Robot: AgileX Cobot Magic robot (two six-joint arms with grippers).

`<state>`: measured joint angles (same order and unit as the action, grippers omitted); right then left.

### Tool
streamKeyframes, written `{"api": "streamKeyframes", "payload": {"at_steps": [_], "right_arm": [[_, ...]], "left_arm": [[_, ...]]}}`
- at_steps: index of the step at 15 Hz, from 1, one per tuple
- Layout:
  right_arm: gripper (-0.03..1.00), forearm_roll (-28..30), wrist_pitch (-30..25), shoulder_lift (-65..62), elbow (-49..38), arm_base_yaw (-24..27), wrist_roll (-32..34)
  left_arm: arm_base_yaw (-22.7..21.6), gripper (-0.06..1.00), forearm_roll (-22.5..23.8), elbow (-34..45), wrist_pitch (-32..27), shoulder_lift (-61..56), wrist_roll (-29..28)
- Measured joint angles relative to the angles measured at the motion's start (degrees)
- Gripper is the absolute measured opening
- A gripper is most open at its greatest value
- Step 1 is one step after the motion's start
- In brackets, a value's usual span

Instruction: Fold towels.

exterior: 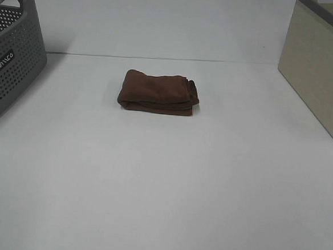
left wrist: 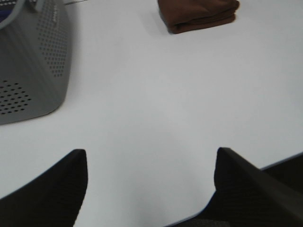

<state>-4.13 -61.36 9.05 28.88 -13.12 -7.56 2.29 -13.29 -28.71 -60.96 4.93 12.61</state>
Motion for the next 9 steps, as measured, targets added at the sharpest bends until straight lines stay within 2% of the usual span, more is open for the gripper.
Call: {"api": "streamKeyframes", "payload": {"at_steps": [2,7,9], "right_arm": [[0.91,-0.1,0.0,0.0,0.0,1.1,0.0],[0.91,-0.1,0.2,-2.3,-0.1,9.9,0.0],[0.91,-0.2,0.2,-5.5,-0.1,10.4,0.0]], "left_arm": [[-3.8,0.71,0.0,0.0,0.1,-1.3,0.0],[-4.5,0.71,0.0,0.0,0.1,-5.2,0.0],[-4.5,0.71,0.0,0.0,0.1,-5.2,0.0]]}}
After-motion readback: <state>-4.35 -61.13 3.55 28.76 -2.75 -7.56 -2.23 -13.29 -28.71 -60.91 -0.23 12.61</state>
